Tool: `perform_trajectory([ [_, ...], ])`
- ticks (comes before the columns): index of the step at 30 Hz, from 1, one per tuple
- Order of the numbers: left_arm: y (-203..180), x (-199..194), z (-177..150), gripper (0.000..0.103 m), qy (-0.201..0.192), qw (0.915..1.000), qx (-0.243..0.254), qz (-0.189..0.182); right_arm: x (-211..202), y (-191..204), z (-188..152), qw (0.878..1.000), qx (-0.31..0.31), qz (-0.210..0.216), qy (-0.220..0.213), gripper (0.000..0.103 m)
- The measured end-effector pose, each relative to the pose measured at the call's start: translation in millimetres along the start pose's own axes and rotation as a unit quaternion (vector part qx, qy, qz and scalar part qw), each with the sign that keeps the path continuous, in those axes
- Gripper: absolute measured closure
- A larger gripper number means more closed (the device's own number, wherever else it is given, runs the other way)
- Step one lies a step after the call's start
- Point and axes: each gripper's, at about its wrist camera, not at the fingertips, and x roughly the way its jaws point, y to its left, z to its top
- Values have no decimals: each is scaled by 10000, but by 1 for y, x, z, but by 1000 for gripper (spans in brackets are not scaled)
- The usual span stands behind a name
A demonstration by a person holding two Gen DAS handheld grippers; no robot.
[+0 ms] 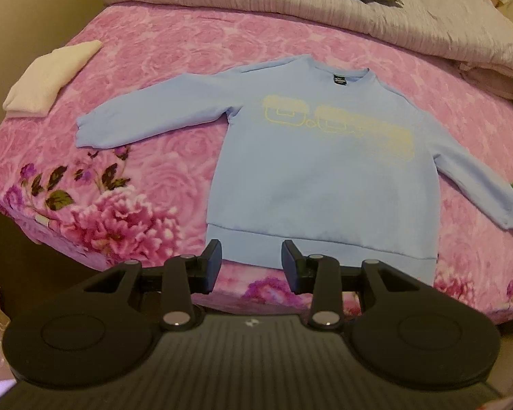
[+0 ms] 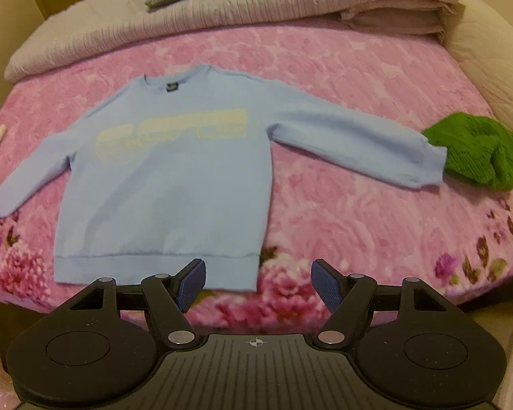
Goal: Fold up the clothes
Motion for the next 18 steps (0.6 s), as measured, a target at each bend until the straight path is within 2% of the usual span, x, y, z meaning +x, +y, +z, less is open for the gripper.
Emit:
perform_trajectory([
  [11,-5,5,-1,69,236,9978,588,-188,-13,17,-30,9995,220,-77,225,31],
  [18,-14,14,3,69,374,9956,797,-316,-13,11,-37,9980,453,-248,367,31],
])
